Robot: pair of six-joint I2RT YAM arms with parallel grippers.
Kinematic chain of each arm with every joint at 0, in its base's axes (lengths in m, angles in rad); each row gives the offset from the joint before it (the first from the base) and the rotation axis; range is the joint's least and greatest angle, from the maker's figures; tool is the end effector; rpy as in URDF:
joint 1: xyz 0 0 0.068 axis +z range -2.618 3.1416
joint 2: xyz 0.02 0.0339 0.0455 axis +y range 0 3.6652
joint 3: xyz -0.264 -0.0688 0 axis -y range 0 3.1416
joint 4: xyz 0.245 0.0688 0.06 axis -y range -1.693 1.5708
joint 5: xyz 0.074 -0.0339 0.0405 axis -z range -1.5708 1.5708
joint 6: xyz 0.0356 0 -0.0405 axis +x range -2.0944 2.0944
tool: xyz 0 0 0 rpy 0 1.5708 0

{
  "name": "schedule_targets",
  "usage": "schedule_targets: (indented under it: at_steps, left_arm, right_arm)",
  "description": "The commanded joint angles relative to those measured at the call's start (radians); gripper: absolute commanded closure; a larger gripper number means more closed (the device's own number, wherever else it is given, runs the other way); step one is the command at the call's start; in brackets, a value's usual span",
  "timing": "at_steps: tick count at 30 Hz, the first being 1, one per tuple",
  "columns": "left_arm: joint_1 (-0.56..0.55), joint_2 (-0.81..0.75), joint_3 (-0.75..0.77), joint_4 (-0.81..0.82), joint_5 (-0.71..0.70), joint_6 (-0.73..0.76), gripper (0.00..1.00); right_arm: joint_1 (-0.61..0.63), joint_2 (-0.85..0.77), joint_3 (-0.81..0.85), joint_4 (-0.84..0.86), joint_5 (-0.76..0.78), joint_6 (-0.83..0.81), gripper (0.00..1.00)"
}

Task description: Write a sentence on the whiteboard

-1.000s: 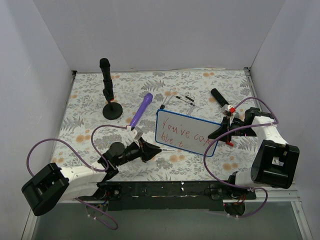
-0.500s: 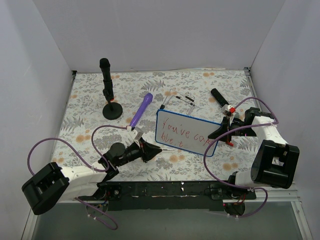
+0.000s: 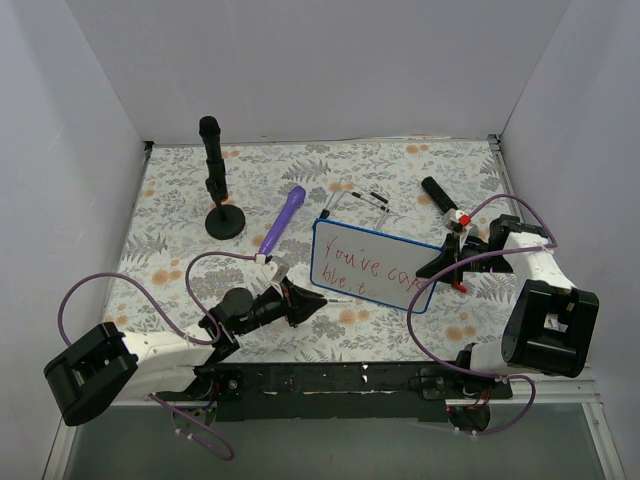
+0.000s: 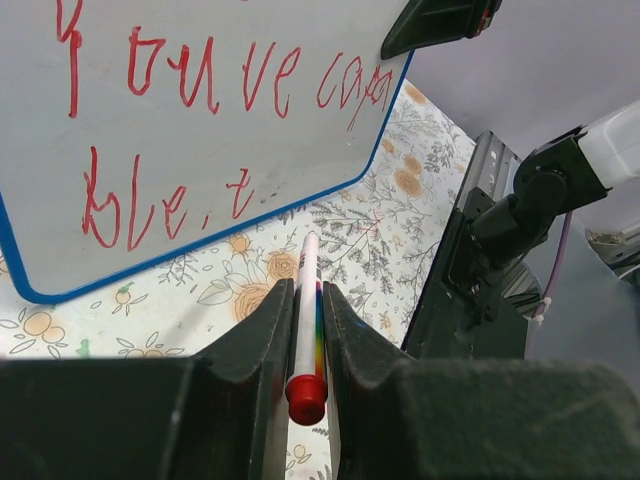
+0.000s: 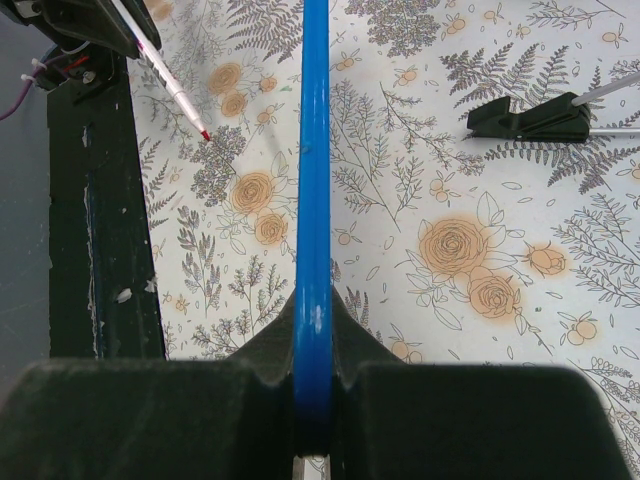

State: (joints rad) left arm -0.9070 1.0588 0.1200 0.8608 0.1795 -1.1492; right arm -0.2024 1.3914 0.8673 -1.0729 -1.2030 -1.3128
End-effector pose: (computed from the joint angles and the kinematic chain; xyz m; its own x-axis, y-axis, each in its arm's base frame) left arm 0.1136 -0.1555 0.1729 -0.8269 -0.4001 -0.3953 0.3182 0.2467 -0.9154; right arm 0.2151 -0.0102 0.2158 -0.3429 -0.2845 -0.8952 -0.9223 0.2829 0.2633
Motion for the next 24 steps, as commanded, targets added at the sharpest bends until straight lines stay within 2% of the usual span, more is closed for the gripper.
schedule_targets:
  at_steps: [1,12,18,24]
  left_arm:
    - [-0.018,-0.01,0.047,-0.002,-0.037,0.017,1.0]
    - [-0.029,-0.028,0.061,-0.042,-0.086,0.042,1.0]
    - [-0.03,-0.124,0.081,-0.158,-0.147,0.074,1.0]
    - [-0.03,-0.146,0.101,-0.241,-0.167,0.108,1.0]
  right_arm:
    - [0.003,-0.011,-0.013,-0.004,0.046,-0.012,0.99]
    - [0.003,-0.012,-0.014,-0.004,0.046,-0.014,0.99]
    - [0.003,-0.017,-0.016,-0.004,0.046,-0.013,0.99]
    - [0.003,-0.017,-0.014,-0.004,0.046,-0.014,0.99]
